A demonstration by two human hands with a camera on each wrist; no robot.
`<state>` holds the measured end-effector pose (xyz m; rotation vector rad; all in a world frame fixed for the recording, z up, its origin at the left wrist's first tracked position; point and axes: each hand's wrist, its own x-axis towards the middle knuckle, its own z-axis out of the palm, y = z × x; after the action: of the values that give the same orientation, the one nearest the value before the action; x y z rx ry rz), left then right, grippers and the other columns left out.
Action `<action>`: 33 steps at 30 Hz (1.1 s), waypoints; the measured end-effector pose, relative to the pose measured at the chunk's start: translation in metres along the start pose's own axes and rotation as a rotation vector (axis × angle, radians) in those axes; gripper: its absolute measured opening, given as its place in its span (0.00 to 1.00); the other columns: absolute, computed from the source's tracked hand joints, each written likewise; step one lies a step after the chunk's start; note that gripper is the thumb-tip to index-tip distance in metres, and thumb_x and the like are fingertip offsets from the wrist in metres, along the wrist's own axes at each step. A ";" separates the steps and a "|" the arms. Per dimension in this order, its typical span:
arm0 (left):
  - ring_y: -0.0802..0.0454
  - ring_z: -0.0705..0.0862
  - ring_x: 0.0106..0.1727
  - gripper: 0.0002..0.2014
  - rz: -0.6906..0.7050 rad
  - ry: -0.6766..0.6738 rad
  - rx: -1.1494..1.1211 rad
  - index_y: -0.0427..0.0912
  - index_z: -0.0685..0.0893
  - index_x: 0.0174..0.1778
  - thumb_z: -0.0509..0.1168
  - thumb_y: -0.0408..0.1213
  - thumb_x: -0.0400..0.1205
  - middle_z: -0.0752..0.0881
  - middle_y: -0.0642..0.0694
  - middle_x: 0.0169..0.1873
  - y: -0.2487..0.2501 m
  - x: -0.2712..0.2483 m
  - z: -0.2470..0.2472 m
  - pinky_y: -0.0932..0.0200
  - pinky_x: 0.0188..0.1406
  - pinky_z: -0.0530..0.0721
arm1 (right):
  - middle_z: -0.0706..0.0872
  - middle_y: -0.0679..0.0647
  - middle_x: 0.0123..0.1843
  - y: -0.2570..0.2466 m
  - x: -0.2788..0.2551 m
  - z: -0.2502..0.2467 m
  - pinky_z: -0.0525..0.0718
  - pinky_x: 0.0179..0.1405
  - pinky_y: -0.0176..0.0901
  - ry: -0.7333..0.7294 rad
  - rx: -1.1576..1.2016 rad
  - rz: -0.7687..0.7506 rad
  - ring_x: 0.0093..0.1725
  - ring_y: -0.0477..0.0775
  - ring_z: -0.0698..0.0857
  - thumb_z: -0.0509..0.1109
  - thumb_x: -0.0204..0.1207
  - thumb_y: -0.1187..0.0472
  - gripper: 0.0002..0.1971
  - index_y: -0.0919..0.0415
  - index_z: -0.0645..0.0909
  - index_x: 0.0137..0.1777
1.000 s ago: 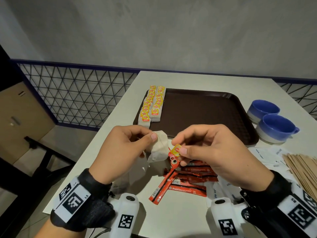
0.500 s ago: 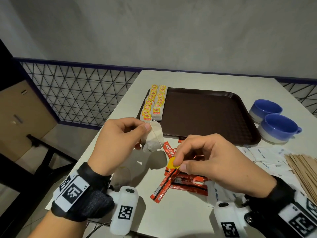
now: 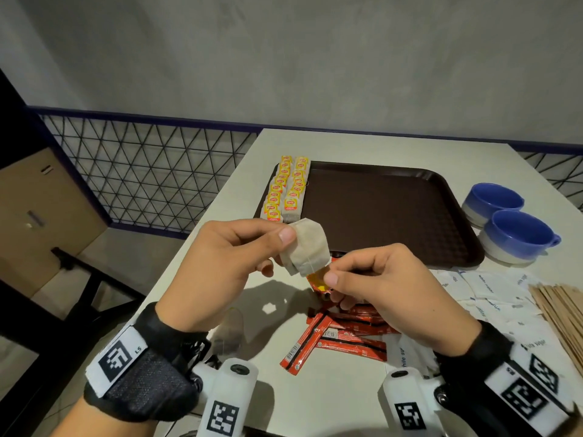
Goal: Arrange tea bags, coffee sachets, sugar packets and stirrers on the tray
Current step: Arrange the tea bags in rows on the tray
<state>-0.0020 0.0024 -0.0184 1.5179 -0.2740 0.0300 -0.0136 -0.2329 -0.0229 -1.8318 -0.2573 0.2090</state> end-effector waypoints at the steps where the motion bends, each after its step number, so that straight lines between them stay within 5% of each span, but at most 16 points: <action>1: 0.48 0.82 0.39 0.08 -0.006 -0.011 -0.003 0.40 0.96 0.44 0.74 0.40 0.78 0.92 0.33 0.42 0.001 -0.001 0.001 0.60 0.35 0.80 | 0.94 0.61 0.40 0.000 0.001 0.000 0.92 0.46 0.50 0.010 0.006 -0.009 0.44 0.67 0.92 0.79 0.79 0.61 0.04 0.57 0.95 0.45; 7: 0.55 0.80 0.31 0.08 0.023 -0.099 0.088 0.44 0.94 0.38 0.71 0.38 0.80 0.87 0.49 0.29 0.006 -0.006 0.004 0.62 0.35 0.79 | 0.93 0.58 0.42 0.001 0.001 -0.002 0.92 0.45 0.50 0.070 0.044 -0.114 0.41 0.63 0.91 0.81 0.77 0.67 0.07 0.54 0.94 0.48; 12: 0.57 0.83 0.35 0.08 0.009 -0.200 0.184 0.38 0.93 0.44 0.73 0.39 0.83 0.89 0.49 0.33 0.006 -0.010 0.006 0.67 0.39 0.80 | 0.92 0.62 0.42 0.001 0.001 -0.002 0.93 0.49 0.62 0.068 0.154 -0.117 0.39 0.66 0.92 0.79 0.77 0.72 0.11 0.59 0.89 0.55; 17: 0.37 0.87 0.40 0.08 0.015 -0.212 0.312 0.47 0.94 0.47 0.73 0.46 0.84 0.92 0.41 0.39 0.007 -0.015 0.009 0.41 0.45 0.86 | 0.92 0.64 0.42 -0.007 -0.003 -0.002 0.94 0.48 0.61 0.090 0.175 -0.119 0.39 0.73 0.92 0.82 0.74 0.70 0.07 0.61 0.92 0.49; 20: 0.34 0.88 0.43 0.08 0.019 -0.213 0.399 0.49 0.93 0.47 0.74 0.48 0.84 0.92 0.42 0.39 0.013 -0.017 0.009 0.36 0.48 0.87 | 0.94 0.60 0.43 -0.011 -0.005 -0.002 0.94 0.48 0.58 0.118 0.129 -0.150 0.43 0.71 0.92 0.83 0.73 0.63 0.05 0.57 0.94 0.48; 24: 0.51 0.86 0.39 0.06 0.083 -0.181 0.543 0.52 0.93 0.42 0.74 0.45 0.83 0.90 0.50 0.39 0.018 -0.017 0.007 0.50 0.44 0.84 | 0.95 0.56 0.45 -0.013 -0.005 -0.002 0.95 0.47 0.55 0.131 0.092 -0.163 0.42 0.64 0.94 0.82 0.74 0.61 0.06 0.55 0.95 0.50; 29: 0.53 0.84 0.39 0.05 0.126 -0.151 0.630 0.54 0.92 0.41 0.74 0.44 0.83 0.89 0.55 0.38 0.016 -0.015 0.006 0.67 0.36 0.77 | 0.95 0.56 0.44 -0.017 -0.006 0.001 0.94 0.45 0.44 0.113 0.085 -0.174 0.40 0.62 0.94 0.80 0.76 0.65 0.07 0.56 0.95 0.52; 33: 0.54 0.83 0.39 0.05 0.167 -0.093 0.658 0.55 0.91 0.40 0.75 0.45 0.83 0.87 0.57 0.35 0.012 -0.015 0.009 0.67 0.34 0.76 | 0.96 0.51 0.44 -0.018 -0.005 -0.001 0.92 0.47 0.43 0.118 0.045 -0.183 0.44 0.53 0.95 0.80 0.77 0.65 0.07 0.54 0.95 0.52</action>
<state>-0.0199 -0.0032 -0.0088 2.1484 -0.4982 0.1981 -0.0194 -0.2302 -0.0053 -1.7576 -0.3334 -0.0207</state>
